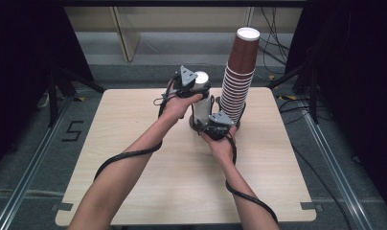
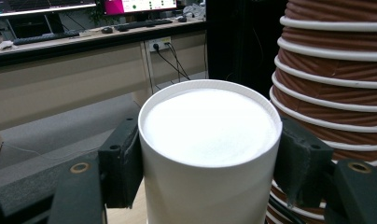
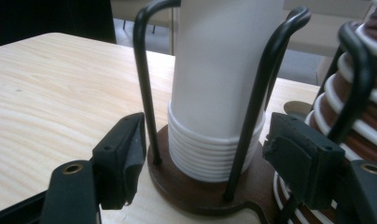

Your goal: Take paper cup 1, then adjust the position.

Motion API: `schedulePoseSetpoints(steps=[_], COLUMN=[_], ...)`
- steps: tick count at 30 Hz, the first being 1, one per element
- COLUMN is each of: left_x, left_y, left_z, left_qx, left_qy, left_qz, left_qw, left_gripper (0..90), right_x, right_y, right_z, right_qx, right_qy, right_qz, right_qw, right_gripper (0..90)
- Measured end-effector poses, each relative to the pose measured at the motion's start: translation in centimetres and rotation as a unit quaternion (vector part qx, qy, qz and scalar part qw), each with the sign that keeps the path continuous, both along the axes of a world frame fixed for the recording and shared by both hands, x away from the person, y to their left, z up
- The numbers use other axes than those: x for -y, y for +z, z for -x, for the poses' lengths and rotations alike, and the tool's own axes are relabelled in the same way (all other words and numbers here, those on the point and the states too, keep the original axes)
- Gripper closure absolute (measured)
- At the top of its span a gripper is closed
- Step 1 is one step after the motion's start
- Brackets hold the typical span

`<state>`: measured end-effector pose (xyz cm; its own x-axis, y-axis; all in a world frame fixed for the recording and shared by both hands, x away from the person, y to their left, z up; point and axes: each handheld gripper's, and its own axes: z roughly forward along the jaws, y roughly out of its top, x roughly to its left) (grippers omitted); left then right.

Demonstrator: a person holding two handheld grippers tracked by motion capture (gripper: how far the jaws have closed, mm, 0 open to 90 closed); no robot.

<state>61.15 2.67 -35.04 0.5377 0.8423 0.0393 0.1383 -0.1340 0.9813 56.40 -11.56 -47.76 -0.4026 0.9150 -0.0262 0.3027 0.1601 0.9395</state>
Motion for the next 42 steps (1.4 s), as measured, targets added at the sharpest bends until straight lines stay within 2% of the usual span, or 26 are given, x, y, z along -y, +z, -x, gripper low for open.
schedulePoseSetpoints(steps=[1, 2, 4, 5, 6, 7, 9, 10, 11, 14, 15, 17, 18, 20, 23, 25, 26, 28, 30, 31, 33, 36, 38, 39, 41, 42], left_x=[-0.3, -0.5, -0.7, -1.1, -1.1, -1.5, -1.8, -2.0, -2.2, -2.7, -3.0, -3.3, -3.5, -3.8, -4.0, -4.3, -4.3, -4.4, -4.6, -4.8, -5.1, -5.2, -5.2, -5.2, -5.2, -5.2], left_y=[0.1, 0.2, 0.2, 0.3, 0.3, 0.3, 0.3, 0.4, 0.4, 0.3, 0.1, -0.3, -0.4, -0.7, -0.9, -1.5, -1.8, -2.0, -2.4, -2.7, -3.1, -3.5, -4.0, -4.4, -4.7, -4.9], left_z=[0.6, 0.9, 1.2, 1.8, 1.8, 2.5, 3.2, 3.6, 3.9, 4.6, 5.3, 6.1, 6.4, 7.1, 7.8, 8.7, 9.0, 9.4, 10.0, 10.5, 10.8, 11.3, 11.6, 12.0, 12.2, 12.4], left_qx=[-0.004, -0.005, -0.005, -0.010, -0.010, -0.016, -0.016, -0.016, -0.017, -0.022, -0.021, -0.022, -0.020, -0.019, -0.019, -0.024, -0.025, -0.025, -0.027, -0.028, -0.019, -0.025, -0.027, -0.030, -0.030, -0.031], left_qy=[-0.004, -0.008, -0.010, -0.015, -0.015, -0.024, -0.030, -0.032, -0.035, -0.040, -0.048, -0.054, -0.056, -0.061, -0.063, -0.068, -0.070, -0.071, -0.075, -0.075, -0.078, -0.079, -0.081, -0.082, -0.082, -0.082], left_qz=[0.004, 0.002, 0.002, 0.004, 0.004, 0.000, -0.002, -0.003, -0.001, 0.005, 0.001, -0.004, -0.006, -0.008, -0.011, -0.017, -0.020, -0.022, -0.024, -0.026, -0.032, -0.033, -0.035, -0.035, -0.038, -0.038], left_qw=[1.0000, 1.0000, 0.9999, 0.9998, 0.9998, 0.9996, 0.9994, 0.9994, 0.9993, 0.9989, 0.9986, 0.9983, 0.9982, 0.9979, 0.9977, 0.9973, 0.9971, 0.9969, 0.9965, 0.9965, 0.9963, 0.9960, 0.9957, 0.9956, 0.9954, 0.9954], left_gripper=[32.7, 32.7, 32.6, 32.6, 32.6, 32.6, 32.6, 32.6, 32.6, 32.5, 32.5, 32.5, 32.5, 32.5, 32.5, 32.5, 32.5, 32.5, 32.4, 32.4, 32.4, 32.4, 32.4, 32.4, 32.4, 32.4], right_x=[0.5, 0.6, 0.9, 1.2, 1.2, 1.5, 2.0, 2.3, 2.5, 3.1, 3.7, 4.3, 4.6, 5.1, 5.5, 6.4, 6.5, 6.7, 7.0, 7.3, 7.3, 7.2, 7.3, 7.3, 7.3, 7.2], right_y=[0.2, 0.3, 0.6, 0.7, 0.7, 1.1, 1.4, 1.6, 1.7, 1.9, 2.1, 2.1, 2.2, 2.0, 2.0, 2.0, 2.0, 2.0, 2.0, 2.0, 1.6, 1.1, 0.9, 0.7, 0.6, 0.6], right_z=[0.3, 0.7, 1.2, 1.4, 1.4, 2.1, 2.6, 2.7, 3.1, 3.7, 4.5, 5.2, 5.7, 6.5, 7.3, 8.3, 8.7, 8.9, 9.6, 10.1, 10.8, 11.7, 11.9, 12.6, 12.9, 13.2], right_qx=[0.009, -0.006, -0.006, 0.004, 0.004, -0.008, -0.008, 0.003, -0.004, 0.000, -0.005, 0.005, -0.004, 0.005, -0.006, 0.002, -0.006, -0.004, 0.006, 0.009, -0.001, -0.018, -0.008, -0.021, -0.017, -0.026], right_qy=[0.014, 0.013, 0.019, 0.030, 0.030, 0.031, 0.038, 0.046, 0.041, 0.046, 0.053, 0.054, 0.059, 0.061, 0.064, 0.066, 0.066, 0.071, 0.069, 0.079, 0.083, 0.096, 0.098, 0.102, 0.109, 0.109], right_qz=[0.007, -0.002, -0.009, 0.002, 0.002, -0.005, -0.004, 0.006, -0.002, 0.004, 0.001, 0.000, 0.003, 0.010, -0.003, 0.012, 0.007, 0.003, 0.014, 0.028, 0.013, 0.012, 0.020, 0.015, 0.019, 0.010], right_qw=[0.9998, 0.9999, 0.9998, 0.9995, 0.9995, 0.9995, 0.9992, 0.9989, 0.9991, 0.9990, 0.9986, 0.9985, 0.9983, 0.9981, 0.9979, 0.9978, 0.9978, 0.9974, 0.9975, 0.9965, 0.9964, 0.9952, 0.9950, 0.9945, 0.9937, 0.9936], right_gripper=[28.6, 28.1, 27.3, 26.8, 26.8, 26.1, 25.5, 25.4, 25.2, 24.9, 24.7, 24.4, 24.3, 23.9, 23.7, 23.5, 23.4, 23.1, 22.7, 22.4, 22.2, 22.0, 22.3, 22.9, 22.7, 22.4])
